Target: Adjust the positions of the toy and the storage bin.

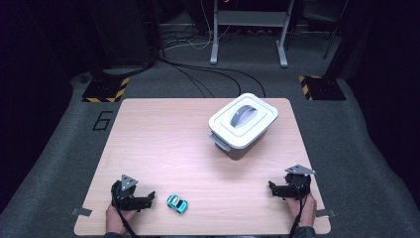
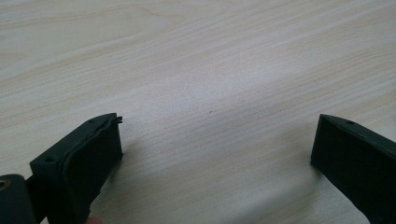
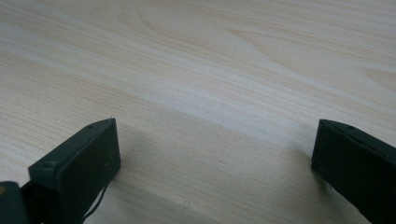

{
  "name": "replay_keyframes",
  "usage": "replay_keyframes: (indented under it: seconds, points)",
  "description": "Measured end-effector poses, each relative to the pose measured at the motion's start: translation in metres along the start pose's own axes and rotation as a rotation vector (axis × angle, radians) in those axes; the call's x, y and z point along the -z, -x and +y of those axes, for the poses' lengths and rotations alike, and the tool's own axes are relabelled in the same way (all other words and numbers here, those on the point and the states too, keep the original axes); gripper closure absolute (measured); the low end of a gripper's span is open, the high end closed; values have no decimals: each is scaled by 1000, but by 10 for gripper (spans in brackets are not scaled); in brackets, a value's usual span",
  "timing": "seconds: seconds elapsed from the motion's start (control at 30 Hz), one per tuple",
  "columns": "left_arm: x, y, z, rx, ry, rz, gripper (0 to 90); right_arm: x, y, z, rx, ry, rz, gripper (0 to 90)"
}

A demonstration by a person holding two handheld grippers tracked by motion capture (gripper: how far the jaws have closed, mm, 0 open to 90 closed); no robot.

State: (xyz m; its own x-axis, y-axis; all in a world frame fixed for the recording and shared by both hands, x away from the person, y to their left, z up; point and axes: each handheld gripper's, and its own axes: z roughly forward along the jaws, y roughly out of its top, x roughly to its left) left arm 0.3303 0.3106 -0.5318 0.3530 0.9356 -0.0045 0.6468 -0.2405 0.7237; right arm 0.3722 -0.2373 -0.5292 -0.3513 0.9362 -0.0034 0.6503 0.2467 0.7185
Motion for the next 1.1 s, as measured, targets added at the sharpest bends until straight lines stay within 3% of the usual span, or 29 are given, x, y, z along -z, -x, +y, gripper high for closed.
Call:
replay_keyframes:
  seconds: [0.33, 0.6, 0.7, 0.77, 1.0, 1.1]
  points:
    - [0, 0, 0, 1, 1, 0, 15, 1, -2, -1, 17, 3, 1, 0]
    - [0, 0, 0, 0, 0, 0, 15, 4, -10, 5, 15, -19, 52, 0]
    - [0, 0, 0, 0, 1, 0, 15, 7, -27, 8, 46, -20, 83, 0]
    - [0, 0, 0, 0, 0, 0, 15, 7, -34, 10, 34, -19, 117, 0]
    - [0, 0, 0, 0, 0, 0, 15, 8, -57, 13, 53, -33, 164, 0]
    - [0, 0, 0, 0, 1, 0, 15, 9, -72, 16, 84, -31, 182, 0]
